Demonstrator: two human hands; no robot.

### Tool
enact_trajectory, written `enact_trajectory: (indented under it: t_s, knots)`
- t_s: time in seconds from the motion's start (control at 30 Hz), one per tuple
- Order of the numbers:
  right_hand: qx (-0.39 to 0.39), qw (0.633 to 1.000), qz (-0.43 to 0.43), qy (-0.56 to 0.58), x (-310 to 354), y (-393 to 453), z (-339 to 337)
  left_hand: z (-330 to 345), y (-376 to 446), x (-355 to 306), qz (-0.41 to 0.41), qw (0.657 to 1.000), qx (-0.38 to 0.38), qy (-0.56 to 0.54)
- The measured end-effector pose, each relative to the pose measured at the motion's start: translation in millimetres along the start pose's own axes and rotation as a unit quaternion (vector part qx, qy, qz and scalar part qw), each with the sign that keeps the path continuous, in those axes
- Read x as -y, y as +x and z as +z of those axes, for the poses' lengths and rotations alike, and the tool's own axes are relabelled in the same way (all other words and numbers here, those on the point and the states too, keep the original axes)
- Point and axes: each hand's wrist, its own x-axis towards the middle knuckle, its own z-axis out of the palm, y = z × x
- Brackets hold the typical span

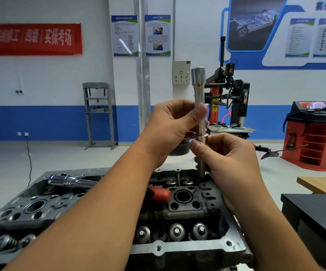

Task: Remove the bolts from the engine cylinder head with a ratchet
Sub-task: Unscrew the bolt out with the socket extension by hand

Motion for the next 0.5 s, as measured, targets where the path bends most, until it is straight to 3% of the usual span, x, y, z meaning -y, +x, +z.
enact_trajectory:
  t_s: [0.13, 0.37, 0.5]
  knots:
    - [0.01, 1.0, 0.007, 0.014, 0.4, 0.7, 0.8, -0.9, 0.7, 2.2, -0.024, 0.998, 0.054, -0.037]
    - [-0.001, 1.0, -0.009, 0.001, -2.2, -0.7, -1.6, -0.5, -0.8, 0.5, -0.004, 1.0, -0.012, -0.004]
    - [0.006, 1.0, -0.005, 0.005, 0.5, -0.1, 1.5, -0.7, -0.5, 3.3, -0.029, 0.997, 0.057, -0.035]
